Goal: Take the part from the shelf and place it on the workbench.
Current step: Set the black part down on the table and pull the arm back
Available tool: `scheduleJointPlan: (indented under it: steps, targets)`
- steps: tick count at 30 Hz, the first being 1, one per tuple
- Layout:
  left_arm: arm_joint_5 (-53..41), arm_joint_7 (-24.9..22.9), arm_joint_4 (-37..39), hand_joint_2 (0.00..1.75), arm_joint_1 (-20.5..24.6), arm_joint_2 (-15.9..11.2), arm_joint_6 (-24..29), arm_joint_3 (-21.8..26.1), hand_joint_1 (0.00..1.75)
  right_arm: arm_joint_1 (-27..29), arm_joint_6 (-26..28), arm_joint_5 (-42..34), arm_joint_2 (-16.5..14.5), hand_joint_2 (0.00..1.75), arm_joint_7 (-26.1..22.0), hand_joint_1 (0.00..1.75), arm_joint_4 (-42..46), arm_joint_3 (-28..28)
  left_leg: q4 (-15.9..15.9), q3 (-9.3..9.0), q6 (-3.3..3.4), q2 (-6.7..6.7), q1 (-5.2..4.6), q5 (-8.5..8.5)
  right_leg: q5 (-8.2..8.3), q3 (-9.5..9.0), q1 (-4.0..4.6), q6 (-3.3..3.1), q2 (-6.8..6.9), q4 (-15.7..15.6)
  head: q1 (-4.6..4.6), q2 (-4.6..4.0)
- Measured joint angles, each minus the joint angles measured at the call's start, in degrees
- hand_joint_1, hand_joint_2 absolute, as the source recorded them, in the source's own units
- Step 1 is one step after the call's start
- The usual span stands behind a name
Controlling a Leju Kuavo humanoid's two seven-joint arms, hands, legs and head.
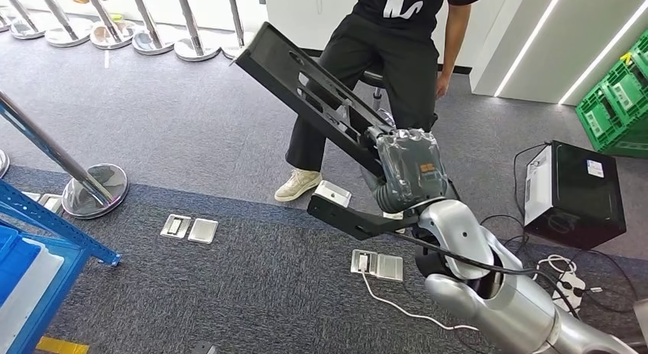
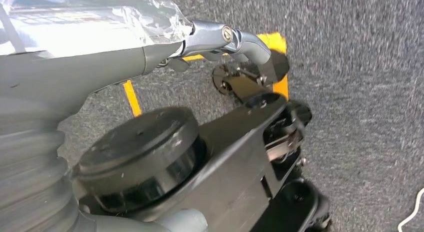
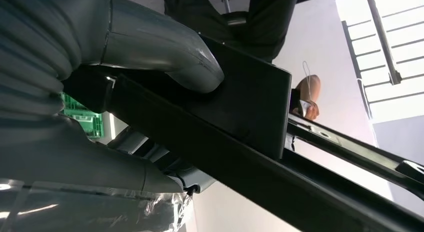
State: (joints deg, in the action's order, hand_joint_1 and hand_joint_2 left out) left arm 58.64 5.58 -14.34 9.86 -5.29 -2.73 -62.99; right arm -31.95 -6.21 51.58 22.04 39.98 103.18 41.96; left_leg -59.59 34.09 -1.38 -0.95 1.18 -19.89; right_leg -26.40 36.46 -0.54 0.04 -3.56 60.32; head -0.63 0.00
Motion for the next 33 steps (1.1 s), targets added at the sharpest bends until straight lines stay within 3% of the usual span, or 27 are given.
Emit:
scheduleJointPlan:
  steps: [2,4,5,6,7,9,11,14,16,19,20,21,22,24,26,27,29,31,33]
  targets:
    - [0.0,0.01,0.0,1.75,0.06,0.02,0.0,0.03,0.0,-0.06,-0.01,0.01,-0.01,1.75,-0.01,1.75,-0.01,-0.02,0.36,-0.14,0.52,0.67,0.12,0.22,-2.65,1.99,-0.08,0.51,1.81,4.53,0.63,0.0]
    - [0.0,0.02,0.01,1.75,-0.02,0.01,0.0,0.04,0.0,-0.04,-0.02,0.01,-0.04,1.75,-0.01,1.75,-0.09,-0.02,0.37,-0.12,0.67,1.28,0.03,0.18,-5.83,5.43,-0.22,0.92,2.84,11.78,1.25,0.0]
    - [0.0,0.01,0.01,1.75,-0.07,0.01,0.0,0.04,0.0,0.01,-0.07,0.01,-0.04,1.75,-0.01,1.75,-0.15,-0.02,0.36,-0.13,0.68,1.61,0.0,0.14,-6.43,6.63,-0.28,1.02,2.99,14.19,1.43,0.0]
    - [0.0,0.01,0.01,1.75,-0.09,0.01,0.0,0.05,0.0,0.04,-0.14,0.0,-0.03,1.75,0.0,1.75,-0.22,-0.02,0.35,-0.17,0.66,1.94,-0.01,0.07,-5.93,6.86,-0.31,1.05,3.08,14.55,1.66,0.0]
    - [-0.01,0.01,0.01,1.75,-0.09,0.01,0.01,0.05,0.0,0.03,-0.23,-0.01,-0.03,1.75,0.0,1.75,-0.26,-0.02,0.34,-0.28,0.6,2.24,-0.01,-0.03,-4.43,5.94,-0.32,0.98,3.24,12.59,1.91,0.0]
    - [-0.03,0.02,0.01,1.75,-0.03,0.01,0.02,0.07,0.0,-0.04,-0.37,-0.04,-0.03,1.75,0.0,1.75,-0.27,-0.02,0.34,-0.59,0.3,2.75,-0.11,-0.32,-0.77,2.1,-0.08,0.6,4.6,4.79,2.39,0.0]
    - [-0.09,0.02,0.01,1.75,0.03,0.01,0.03,0.07,0.0,-0.12,-0.4,-0.07,-0.04,1.75,-0.01,1.75,-0.27,-0.02,0.27,-0.7,-0.17,3.18,-0.36,-0.53,0.67,-0.16,0.44,-0.05,5.72,-0.27,2.59,0.0]
    - [-0.28,0.02,0.01,1.75,0.07,0.01,0.04,0.07,0.0,-0.16,-0.42,-0.09,-0.04,1.75,0.0,1.75,-0.27,-0.04,0.33,-0.9,-0.99,3.85,-0.45,-0.81,0.61,-0.24,0.71,-0.96,4.96,-1.1,2.23,0.0]
    - [-0.39,0.02,0.01,1.75,0.13,0.01,0.05,0.07,0.0,-0.28,-0.42,-0.1,-0.04,1.75,0.0,1.75,-0.27,-0.07,-1.63,-0.42,-1.47,3.27,-0.31,-2.37,0.82,-0.52,0.49,-1.77,4.35,-1.57,1.93,0.0]
    - [-0.46,0.0,0.0,1.75,0.06,0.01,0.06,0.09,0.0,-0.4,-0.42,-0.2,-0.12,1.75,0.0,1.75,-0.27,-0.03,-12.05,4.29,-1.7,1.71,-0.23,-7.48,0.84,-0.7,0.5,-2.52,3.31,-1.72,0.83,0.0]
    - [-0.47,-0.02,0.0,1.75,0.01,0.01,0.06,0.09,0.0,-0.37,-0.42,-0.24,-0.14,1.75,0.0,1.75,-0.27,-0.01,-15.06,5.87,-1.73,1.5,-0.23,-8.33,0.8,-0.71,0.56,-2.57,2.87,-1.66,0.57,0.0]
    - [-0.47,-0.03,0.01,1.75,-0.02,0.01,0.07,0.09,0.0,-0.35,-0.42,-0.27,-0.14,1.75,0.0,1.75,-0.27,0.01,-16.11,6.59,-1.72,1.43,-0.24,-8.04,0.76,-0.72,0.6,-2.61,2.41,-1.57,0.43,0.0]
    - [-0.47,-0.05,0.01,1.75,-0.03,0.01,0.07,0.09,0.0,-0.35,-0.41,-0.31,-0.15,1.75,0.0,1.75,-0.27,0.01,-15.03,6.32,-1.66,1.38,-0.23,-6.69,0.72,-0.76,0.61,-2.61,1.93,-1.46,0.3,0.0]
    - [-0.46,-0.07,0.01,1.75,-0.02,0.01,0.07,0.09,0.0,-0.35,-0.36,-0.43,-0.17,1.75,0.0,1.75,-0.27,0.01,-8.02,3.56,-1.36,0.66,-0.15,-2.47,0.54,-0.83,0.57,-2.48,1.02,-1.22,-0.04,0.0]
    - [-0.46,-0.08,0.01,1.75,-0.04,0.01,0.07,0.1,0.0,-0.42,-0.29,-0.57,-0.19,1.75,0.0,1.75,-0.28,0.02,-1.92,1.29,-1.03,-0.78,-0.03,-0.09,0.38,-0.51,0.62,-2.06,0.2,-0.76,-0.22,0.0]
    - [-0.46,-0.09,0.01,1.75,-0.06,0.01,0.07,0.1,0.0,-0.44,-0.27,-0.62,-0.19,1.75,0.0,1.75,-0.29,0.02,-0.74,0.98,-0.86,-1.3,-0.05,0.09,0.38,-0.27,0.57,-1.76,-0.13,-0.64,-0.19,0.0]
    - [-0.45,-0.13,0.0,1.75,-0.06,0.03,0.07,0.11,0.0,-0.45,-0.23,-0.71,-0.18,1.75,0.0,1.75,-0.3,0.02,-0.35,0.92,-0.38,-0.98,-0.17,0.19,0.49,-0.01,0.39,-1.02,-0.68,-0.66,-0.02,0.0]
    - [-0.43,-0.16,0.0,1.75,0.01,0.04,0.11,0.11,0.0,-0.49,-0.13,-0.79,-0.14,1.75,0.0,1.75,-0.3,-0.02,0.22,0.57,0.3,-0.31,-0.07,0.49,-0.44,0.51,0.32,-0.28,0.29,0.68,0.31,0.0]
    - [-0.44,-0.21,0.01,1.75,0.07,0.02,0.21,0.13,0.0,-0.53,0.11,-0.89,-0.14,1.75,0.0,1.75,-0.3,-0.03,0.56,0.3,0.75,0.39,-0.03,0.62,-3.36,2.97,0.12,0.38,2.14,6.16,0.98,0.0]
